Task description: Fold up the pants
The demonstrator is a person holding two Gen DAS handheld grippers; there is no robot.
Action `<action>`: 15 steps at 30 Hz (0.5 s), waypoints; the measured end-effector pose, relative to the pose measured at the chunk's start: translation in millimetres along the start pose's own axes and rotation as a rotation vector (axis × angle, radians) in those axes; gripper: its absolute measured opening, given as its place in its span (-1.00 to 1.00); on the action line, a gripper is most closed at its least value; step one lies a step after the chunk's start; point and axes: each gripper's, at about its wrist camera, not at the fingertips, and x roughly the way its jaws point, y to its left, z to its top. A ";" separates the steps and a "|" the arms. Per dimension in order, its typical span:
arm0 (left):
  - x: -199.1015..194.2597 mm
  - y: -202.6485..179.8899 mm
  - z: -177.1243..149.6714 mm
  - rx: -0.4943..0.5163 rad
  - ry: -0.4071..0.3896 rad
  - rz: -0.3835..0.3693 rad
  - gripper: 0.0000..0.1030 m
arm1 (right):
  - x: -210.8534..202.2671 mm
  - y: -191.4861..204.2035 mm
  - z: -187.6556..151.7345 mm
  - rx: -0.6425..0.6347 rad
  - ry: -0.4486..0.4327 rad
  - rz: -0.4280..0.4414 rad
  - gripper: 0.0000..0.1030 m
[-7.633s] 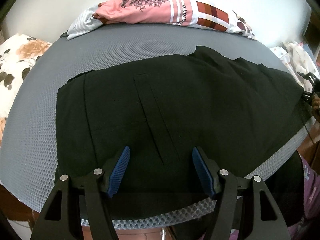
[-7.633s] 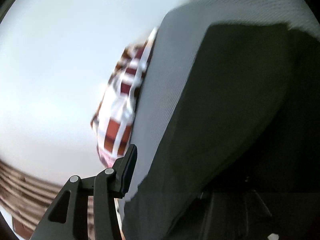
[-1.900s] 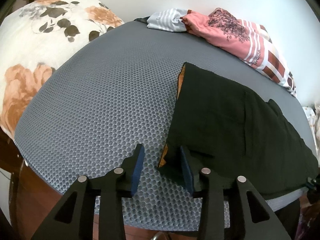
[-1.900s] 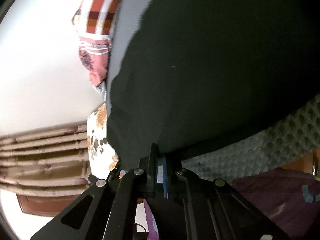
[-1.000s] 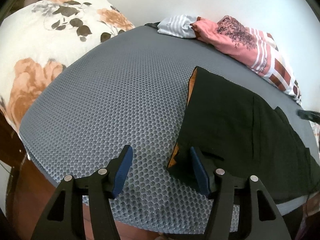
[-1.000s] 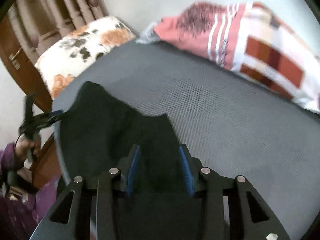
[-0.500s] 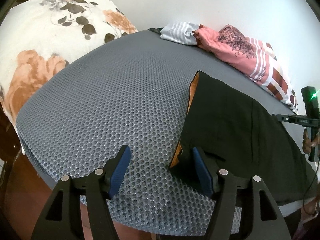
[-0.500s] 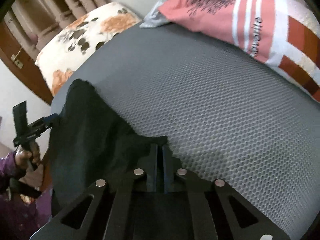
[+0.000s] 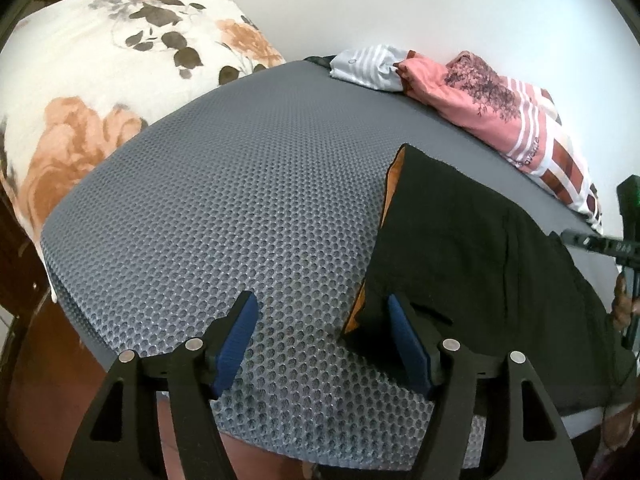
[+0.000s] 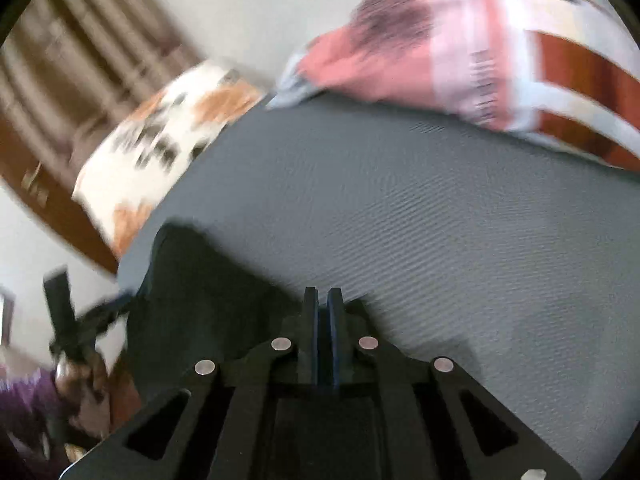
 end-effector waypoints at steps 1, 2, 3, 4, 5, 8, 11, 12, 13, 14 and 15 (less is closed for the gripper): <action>0.8 0.0 0.1 0.008 -0.001 0.012 0.50 | 11.6 4.4 -2.2 -0.010 0.038 -0.035 -0.97; 1.9 1.5 0.1 0.006 0.001 0.014 0.50 | 18.6 1.6 -4.2 0.019 0.057 -0.063 -1.00; 2.2 3.7 0.2 -0.007 0.001 0.005 0.50 | 19.0 -5.1 -4.0 0.072 0.043 -0.044 -1.00; 2.4 3.9 0.1 -0.004 0.000 0.006 0.51 | 16.4 -13.1 -4.2 0.142 0.016 -0.014 -1.00; 3.0 1.7 -0.2 0.016 0.000 0.017 0.51 | 12.6 -23.7 -5.0 0.218 -0.011 0.005 -1.00; 3.4 1.3 0.0 0.018 0.002 0.022 0.52 | -1.0 -52.8 -16.4 0.435 -0.087 0.038 -1.00; 1.3 -3.7 1.5 0.059 -0.005 0.049 0.53 | -28.4 -61.0 -32.4 0.497 -0.154 -0.002 -0.78; 0.0 -5.1 2.8 0.066 -0.005 0.056 0.53 | -43.5 -63.3 -40.2 0.521 -0.196 0.032 -0.78; -3.7 -6.3 5.0 0.070 -0.005 0.064 0.53 | -63.6 -65.5 -53.0 0.546 -0.253 0.064 -0.78; -11.5 -7.4 8.0 0.070 -0.019 0.079 0.53 | -89.8 -65.3 -72.5 0.566 -0.306 0.059 -0.78; -21.7 -8.1 10.7 0.072 -0.052 0.094 0.53 | -106.7 -66.4 -83.5 0.573 -0.330 0.044 -0.76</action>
